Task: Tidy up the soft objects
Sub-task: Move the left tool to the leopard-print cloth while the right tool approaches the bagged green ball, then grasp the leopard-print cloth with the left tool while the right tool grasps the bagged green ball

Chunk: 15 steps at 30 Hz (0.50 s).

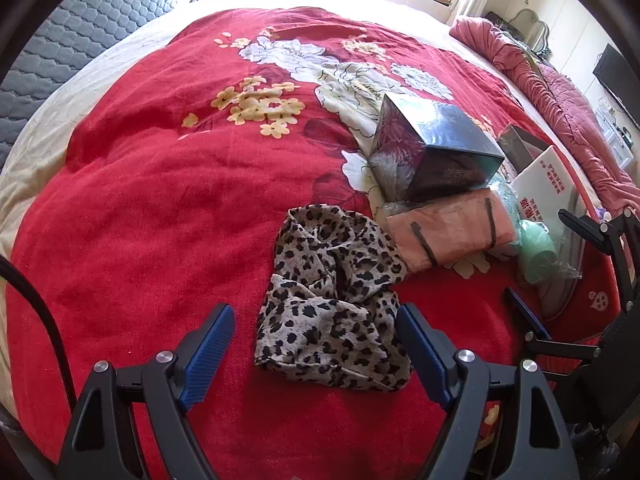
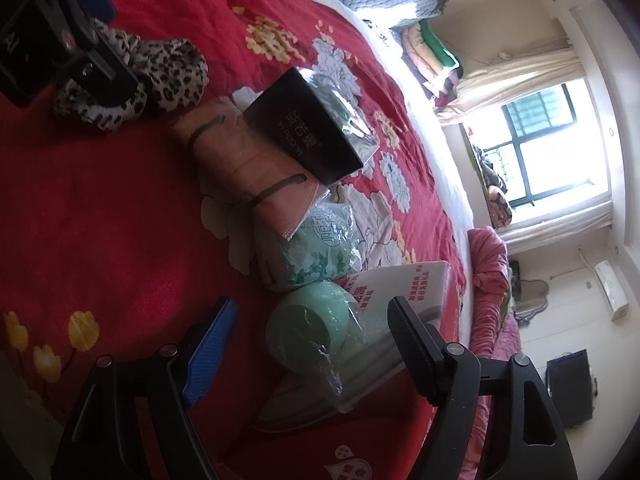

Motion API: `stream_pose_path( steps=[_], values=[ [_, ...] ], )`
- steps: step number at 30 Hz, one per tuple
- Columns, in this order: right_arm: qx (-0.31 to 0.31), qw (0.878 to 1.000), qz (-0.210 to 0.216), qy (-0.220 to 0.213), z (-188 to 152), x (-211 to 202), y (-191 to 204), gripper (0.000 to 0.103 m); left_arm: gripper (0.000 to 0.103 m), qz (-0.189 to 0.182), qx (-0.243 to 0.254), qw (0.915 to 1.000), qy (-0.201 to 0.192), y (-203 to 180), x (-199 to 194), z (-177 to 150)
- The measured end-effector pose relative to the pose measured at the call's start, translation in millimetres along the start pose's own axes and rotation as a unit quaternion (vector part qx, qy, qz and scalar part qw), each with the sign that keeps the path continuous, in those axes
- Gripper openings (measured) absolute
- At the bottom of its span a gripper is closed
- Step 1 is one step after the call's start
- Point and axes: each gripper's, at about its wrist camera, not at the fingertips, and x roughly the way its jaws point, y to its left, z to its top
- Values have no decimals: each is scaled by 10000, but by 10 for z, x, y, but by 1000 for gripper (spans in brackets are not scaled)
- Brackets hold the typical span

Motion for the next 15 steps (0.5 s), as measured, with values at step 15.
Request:
stream_pose_path(
  steps=[15],
  values=[
    [509,9982,298,143,28,132,-177,51,82,-69,62,10000,-1,-23,163,28]
  ],
)
